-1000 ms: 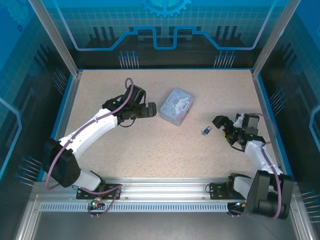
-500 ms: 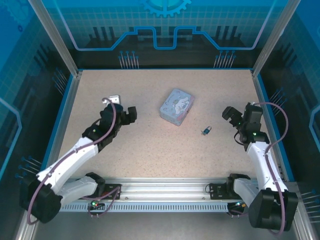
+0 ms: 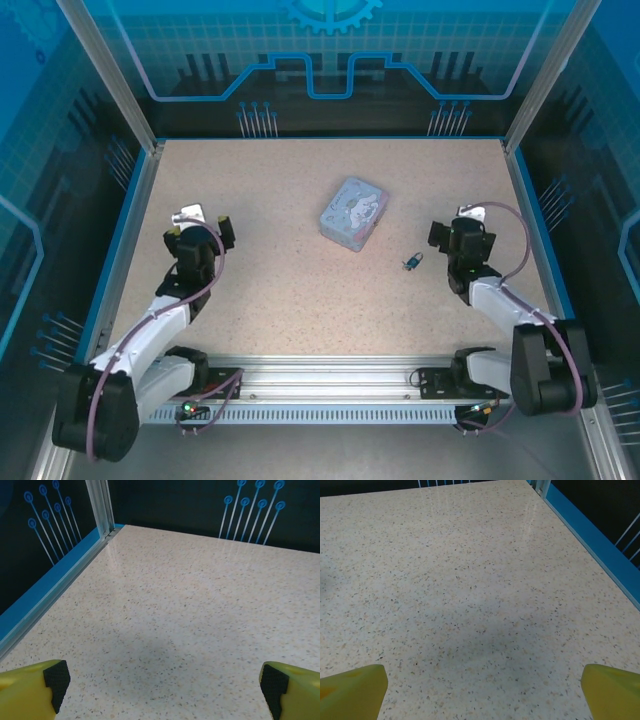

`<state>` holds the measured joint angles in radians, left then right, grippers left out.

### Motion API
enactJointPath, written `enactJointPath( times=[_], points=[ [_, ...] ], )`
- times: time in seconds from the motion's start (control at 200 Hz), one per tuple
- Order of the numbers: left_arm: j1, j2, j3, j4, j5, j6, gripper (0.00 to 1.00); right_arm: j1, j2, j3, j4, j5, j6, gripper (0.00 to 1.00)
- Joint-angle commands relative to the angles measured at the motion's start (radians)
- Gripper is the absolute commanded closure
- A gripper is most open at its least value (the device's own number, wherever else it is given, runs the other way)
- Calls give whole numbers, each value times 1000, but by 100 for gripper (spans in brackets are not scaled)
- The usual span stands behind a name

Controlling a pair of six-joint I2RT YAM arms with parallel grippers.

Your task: Unlock the padlock with the key

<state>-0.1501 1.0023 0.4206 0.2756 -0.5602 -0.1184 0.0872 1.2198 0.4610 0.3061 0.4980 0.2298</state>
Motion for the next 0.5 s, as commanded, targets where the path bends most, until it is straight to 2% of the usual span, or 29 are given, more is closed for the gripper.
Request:
enactJointPath(
  times=[0.0,0.165,0.35,0.495],
  points=[
    [18,87,-47,215,46,28,1,18,44,-32,204,18,-59,0],
    [19,253,-98,474,66,76,1,21,100,-60,324,-72,-122,0],
    [37,379,-82,565,150,118,1,22,185,-120,540,-120,-168,0],
    [62,467,-63,615,255,133,1,21,194,-109,521,-169,-182,0]
  ],
)
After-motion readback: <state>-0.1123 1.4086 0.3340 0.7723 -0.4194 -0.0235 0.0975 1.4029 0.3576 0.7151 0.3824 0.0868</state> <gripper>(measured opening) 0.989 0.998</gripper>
